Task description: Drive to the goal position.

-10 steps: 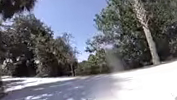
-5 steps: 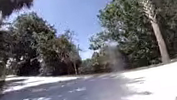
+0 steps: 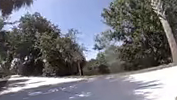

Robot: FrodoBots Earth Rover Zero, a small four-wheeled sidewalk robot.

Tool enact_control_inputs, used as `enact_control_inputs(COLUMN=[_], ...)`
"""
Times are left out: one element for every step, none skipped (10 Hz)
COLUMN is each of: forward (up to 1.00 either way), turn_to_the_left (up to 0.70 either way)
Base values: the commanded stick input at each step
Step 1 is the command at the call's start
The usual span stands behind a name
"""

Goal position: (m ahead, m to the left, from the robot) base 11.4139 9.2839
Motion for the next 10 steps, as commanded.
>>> enact_control_inputs(forward=[0.7,0.7,0.7,0.7,0.7,0.7,0.7,0.7,0.7,0.7], turn_to_the_left=[0.14,0.14,0.14,0.14,0.14,0.14,0.14,0.14,0.14,0.14])
